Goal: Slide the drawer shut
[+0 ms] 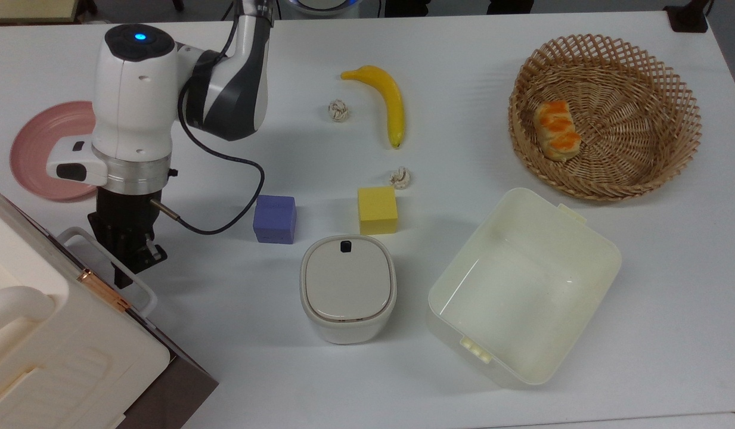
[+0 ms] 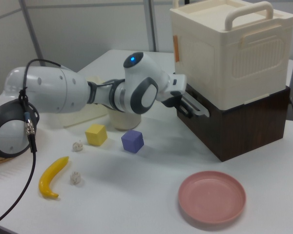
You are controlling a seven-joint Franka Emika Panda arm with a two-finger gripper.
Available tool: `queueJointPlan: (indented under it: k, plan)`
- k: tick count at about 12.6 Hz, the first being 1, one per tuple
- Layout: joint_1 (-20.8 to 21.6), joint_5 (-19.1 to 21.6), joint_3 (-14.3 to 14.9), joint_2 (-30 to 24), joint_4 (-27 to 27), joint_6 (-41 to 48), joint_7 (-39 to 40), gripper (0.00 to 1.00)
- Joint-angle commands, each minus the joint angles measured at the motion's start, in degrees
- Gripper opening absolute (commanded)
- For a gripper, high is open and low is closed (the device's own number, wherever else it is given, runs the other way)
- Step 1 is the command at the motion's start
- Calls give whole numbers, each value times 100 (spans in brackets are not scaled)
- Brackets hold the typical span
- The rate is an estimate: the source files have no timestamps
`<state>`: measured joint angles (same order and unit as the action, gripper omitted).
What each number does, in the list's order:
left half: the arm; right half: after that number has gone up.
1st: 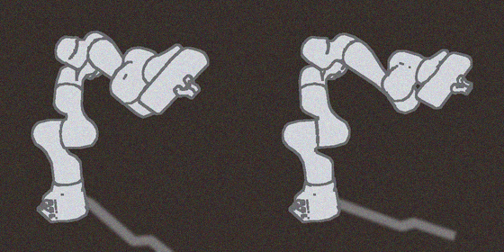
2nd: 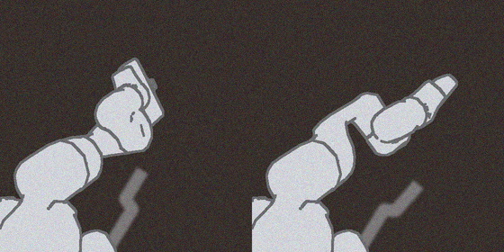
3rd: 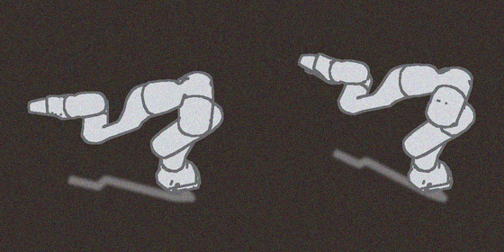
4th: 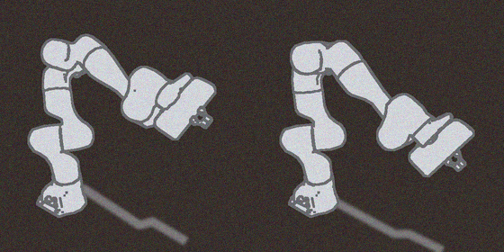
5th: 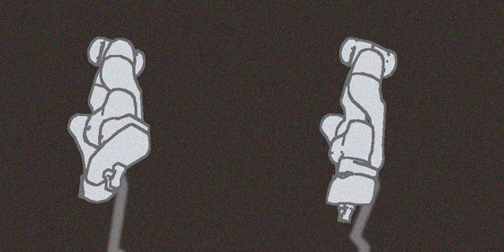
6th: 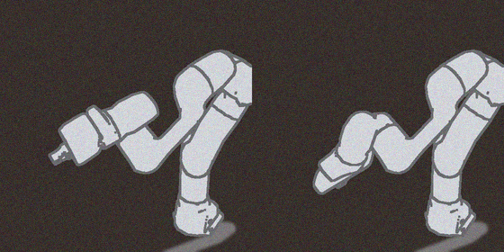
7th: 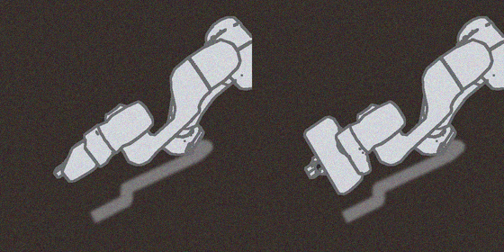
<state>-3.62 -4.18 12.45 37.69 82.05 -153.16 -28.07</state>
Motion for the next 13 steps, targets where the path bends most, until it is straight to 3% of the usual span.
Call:
queueJointPlan:
  k: [1, 5, 8, 13]
  plan:
    - [518, -83, 3, -578, 232, 1030, 179, 0]
    - [1282, 13, -5, -1007, 232, 2733, 582, 0]
    - [1538, 495, -119, -1745, 293, 4272, 1020, 0]
    - [1864, 506, -120, -2827, 531, 6007, 1934, 0]
